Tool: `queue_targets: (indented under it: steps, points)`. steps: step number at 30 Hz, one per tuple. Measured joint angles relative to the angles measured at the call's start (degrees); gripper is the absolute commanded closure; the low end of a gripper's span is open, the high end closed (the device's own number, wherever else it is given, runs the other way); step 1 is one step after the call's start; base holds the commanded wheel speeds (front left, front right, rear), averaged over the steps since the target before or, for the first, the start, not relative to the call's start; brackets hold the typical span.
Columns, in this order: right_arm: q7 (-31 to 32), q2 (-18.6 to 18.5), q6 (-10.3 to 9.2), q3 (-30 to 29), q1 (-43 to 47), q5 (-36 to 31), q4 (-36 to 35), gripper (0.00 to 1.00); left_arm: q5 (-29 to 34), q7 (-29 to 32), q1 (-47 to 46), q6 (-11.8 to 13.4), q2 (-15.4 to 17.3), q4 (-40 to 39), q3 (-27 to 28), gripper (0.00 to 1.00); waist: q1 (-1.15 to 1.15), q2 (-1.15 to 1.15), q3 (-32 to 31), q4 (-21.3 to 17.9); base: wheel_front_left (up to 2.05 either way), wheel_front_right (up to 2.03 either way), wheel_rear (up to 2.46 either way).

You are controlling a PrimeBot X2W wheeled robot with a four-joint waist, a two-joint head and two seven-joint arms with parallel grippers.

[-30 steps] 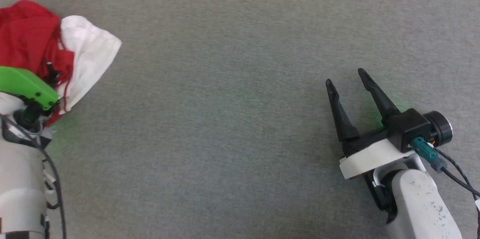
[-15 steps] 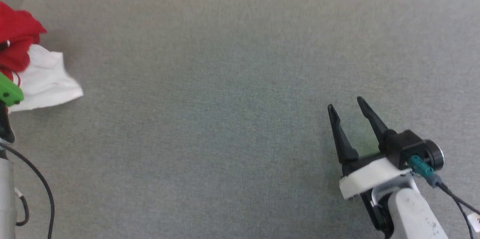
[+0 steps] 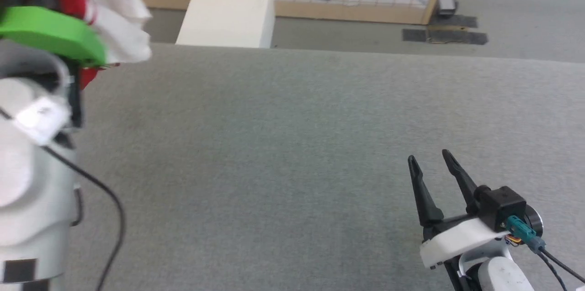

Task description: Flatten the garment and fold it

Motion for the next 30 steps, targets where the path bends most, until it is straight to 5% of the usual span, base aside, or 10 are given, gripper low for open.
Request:
queue_targets:
  steps: [8, 14, 28, 29, 30]
  points:
    - [0.56, -0.01, 0.00, -0.22, 0.98, 0.01, -0.87, 0.00, -1.90, -0.93, -0.79, -2.98, -10.48, -1.52, -8.22, 1.00, 0.00, 0.00, -2.42, -6.54, 0.00, 0.00, 0.00]
    - [1.04, -0.02, 0.00, 0.48, 1.11, 0.01, -1.36, 0.00, -6.28, 0.36, 3.14, -5.43, -16.95, 4.48, -13.25, 1.00, 0.00, 0.00, -3.28, -11.54, 0.00, 0.00, 0.00]
    - [1.72, -0.02, 0.00, 0.90, 1.97, 0.26, -1.64, 0.00, -13.49, 24.44, 16.52, -8.56, -20.13, 25.01, -24.34, 1.00, 0.00, 0.00, -2.88, -17.11, 0.00, 0.00, 0.00]
    - [1.80, -0.02, 0.00, 0.98, 1.98, 0.26, -1.66, 0.00, -14.37, 25.77, 16.58, -8.71, -20.28, 24.65, -24.41, 0.30, 0.00, 0.00, -2.91, -16.57, 0.00, 0.00, 0.00]
    - [1.96, -0.02, 0.00, 1.05, 1.98, 0.26, -1.66, 0.00, -14.55, 25.44, 16.66, -8.70, -20.29, 23.97, -24.16, 0.00, 0.00, 0.00, -2.94, -16.27, 0.00, 0.00, 0.00]
